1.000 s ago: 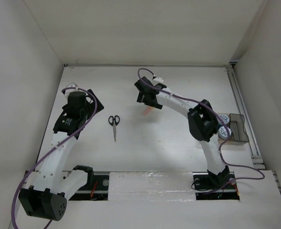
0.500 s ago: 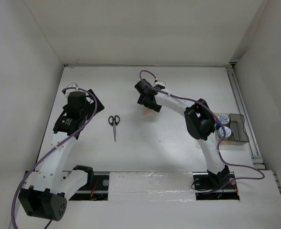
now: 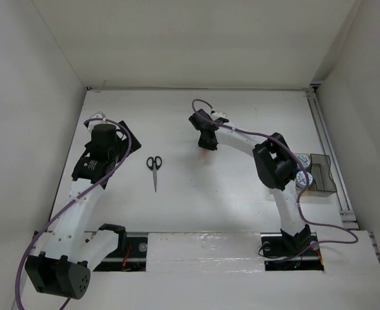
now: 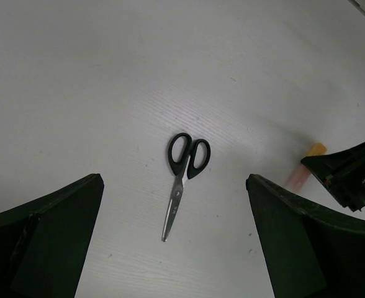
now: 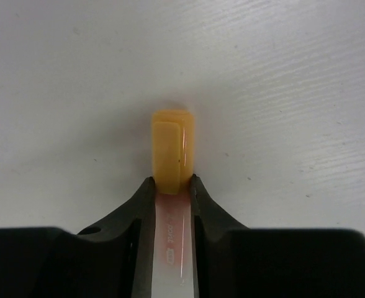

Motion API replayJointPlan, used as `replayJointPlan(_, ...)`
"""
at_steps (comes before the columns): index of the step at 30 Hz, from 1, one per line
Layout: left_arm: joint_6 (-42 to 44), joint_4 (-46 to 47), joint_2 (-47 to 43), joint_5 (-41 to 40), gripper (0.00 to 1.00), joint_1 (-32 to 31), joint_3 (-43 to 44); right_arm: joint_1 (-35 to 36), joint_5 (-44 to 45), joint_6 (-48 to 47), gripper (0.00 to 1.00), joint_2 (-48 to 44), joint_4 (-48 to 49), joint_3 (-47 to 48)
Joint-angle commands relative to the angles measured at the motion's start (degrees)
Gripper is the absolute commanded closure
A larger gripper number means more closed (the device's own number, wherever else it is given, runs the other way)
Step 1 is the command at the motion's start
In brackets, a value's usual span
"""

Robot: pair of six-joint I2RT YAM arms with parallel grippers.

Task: Sort the stationery into containers
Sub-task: Pick up the stationery from the center of the board, then place the stationery in the storage box.

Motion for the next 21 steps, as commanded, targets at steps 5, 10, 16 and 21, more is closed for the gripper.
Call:
replayJointPlan(5, 0.1, 0.8, -1.5, 0.3, 0.0, 0.2, 0.2, 1.9, -4.9, -22.3, 1.0, -18.5, 9.3, -16.0)
replayJointPlan(10, 0.6, 0.8, -2.0, 0.9, 0.0, 0.2, 0.2, 1.3, -3.6, -33.9, 1.0, -39.8, 8.1, -27.7)
replayJointPlan(16, 0.6, 1.4, -2.6, 2.4, 0.0, 0.2, 0.2, -9.3, -6.3, -40.2, 1.0, -56.6, 2.3, -37.7)
replayJointPlan(21, 1.2, 1.9, -2.0, 3.1, 0.0, 0.2, -0.3, -21.7, -9.4, -48.1, 1.0, -70.8, 1.0, -42.1)
